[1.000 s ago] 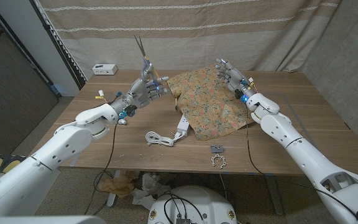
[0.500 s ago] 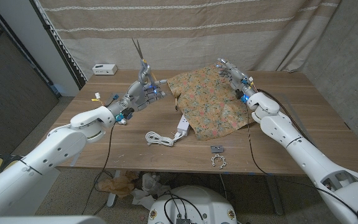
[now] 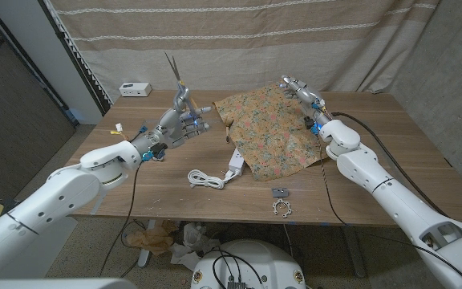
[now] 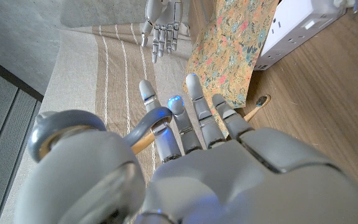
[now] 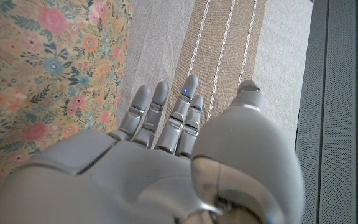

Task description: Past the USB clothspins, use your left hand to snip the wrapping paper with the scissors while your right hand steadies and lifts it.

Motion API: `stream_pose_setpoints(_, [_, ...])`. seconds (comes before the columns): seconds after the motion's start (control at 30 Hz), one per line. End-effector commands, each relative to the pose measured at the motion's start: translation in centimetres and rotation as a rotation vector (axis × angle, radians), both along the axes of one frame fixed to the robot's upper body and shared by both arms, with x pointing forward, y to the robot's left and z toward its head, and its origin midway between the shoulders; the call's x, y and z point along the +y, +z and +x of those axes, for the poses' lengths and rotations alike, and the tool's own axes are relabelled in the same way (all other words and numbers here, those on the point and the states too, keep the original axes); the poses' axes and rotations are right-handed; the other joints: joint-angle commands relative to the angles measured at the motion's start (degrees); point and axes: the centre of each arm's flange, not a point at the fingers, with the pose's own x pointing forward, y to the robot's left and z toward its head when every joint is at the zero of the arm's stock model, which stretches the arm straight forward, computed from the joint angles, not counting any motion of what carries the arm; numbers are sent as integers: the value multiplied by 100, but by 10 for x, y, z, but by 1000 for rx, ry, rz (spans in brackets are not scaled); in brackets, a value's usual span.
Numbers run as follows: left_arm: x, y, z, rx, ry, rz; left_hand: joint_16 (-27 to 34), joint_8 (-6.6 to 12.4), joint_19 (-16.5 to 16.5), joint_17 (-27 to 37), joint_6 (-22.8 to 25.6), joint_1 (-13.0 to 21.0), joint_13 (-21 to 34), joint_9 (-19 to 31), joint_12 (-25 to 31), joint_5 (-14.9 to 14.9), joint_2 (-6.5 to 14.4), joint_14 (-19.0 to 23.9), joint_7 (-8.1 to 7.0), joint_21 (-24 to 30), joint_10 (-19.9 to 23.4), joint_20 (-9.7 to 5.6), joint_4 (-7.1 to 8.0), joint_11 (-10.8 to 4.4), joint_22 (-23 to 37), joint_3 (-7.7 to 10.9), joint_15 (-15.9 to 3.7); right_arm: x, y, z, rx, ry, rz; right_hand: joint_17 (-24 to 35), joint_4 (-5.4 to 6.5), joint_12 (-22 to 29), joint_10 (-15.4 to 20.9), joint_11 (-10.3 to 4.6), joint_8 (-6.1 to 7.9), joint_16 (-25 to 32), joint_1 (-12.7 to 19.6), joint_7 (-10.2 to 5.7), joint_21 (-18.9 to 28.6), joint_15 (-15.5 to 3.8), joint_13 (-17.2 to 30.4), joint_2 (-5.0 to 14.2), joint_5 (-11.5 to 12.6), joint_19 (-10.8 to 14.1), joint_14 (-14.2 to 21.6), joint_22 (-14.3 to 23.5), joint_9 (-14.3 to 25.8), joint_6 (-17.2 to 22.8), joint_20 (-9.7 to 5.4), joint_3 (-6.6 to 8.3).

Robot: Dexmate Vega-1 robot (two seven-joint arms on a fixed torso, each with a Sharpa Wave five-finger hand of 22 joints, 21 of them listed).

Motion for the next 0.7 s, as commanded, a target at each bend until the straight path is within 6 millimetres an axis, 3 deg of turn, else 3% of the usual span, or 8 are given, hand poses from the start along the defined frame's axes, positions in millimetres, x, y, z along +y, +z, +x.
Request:
stream_pose_setpoints(0.03, [13, -6, -18, 71, 33, 5, 21, 4, 25, 1, -24, -5, -14, 8, 30, 55, 40, 20, 241, 30, 166, -17, -7, -260, 22, -13, -655, 3, -1, -3, -26, -43, -30, -169, 24, -24, -105, 3, 37, -293, -30, 21, -75, -979, -37, -41, 77, -86, -143, -98, 3, -75, -211, -78])
stream_pose_setpoints(0.37, [23, -6, -24, 104, 73, 27, 38, 9, 19, 9, -1, 10, -1, 14, 95, 65, 52, 29, 233, 28, 202, -20, -12, -265, 25, -5, -672, 5, -3, -3, -39, -63, -35, -307, 36, -42, -170, 26, 42, -494, -32, 29, -131, -960, -80, -18, 100, -90, -143, -187, -7, -146, -229, -88])
stream_pose_setpoints(0.7, [21, -2, -21, 135, 73, 18, 47, 18, 24, -14, 51, 34, -4, 12, 151, 81, 70, 58, 256, 31, 220, -18, -18, -263, 29, 3, -656, 9, -3, -6, -63, -72, -39, -395, 40, -57, -218, 19, 51, -639, -22, 40, -175, -931, -117, 6, 120, -105, -152, -241, -15, -186, -221, -89])
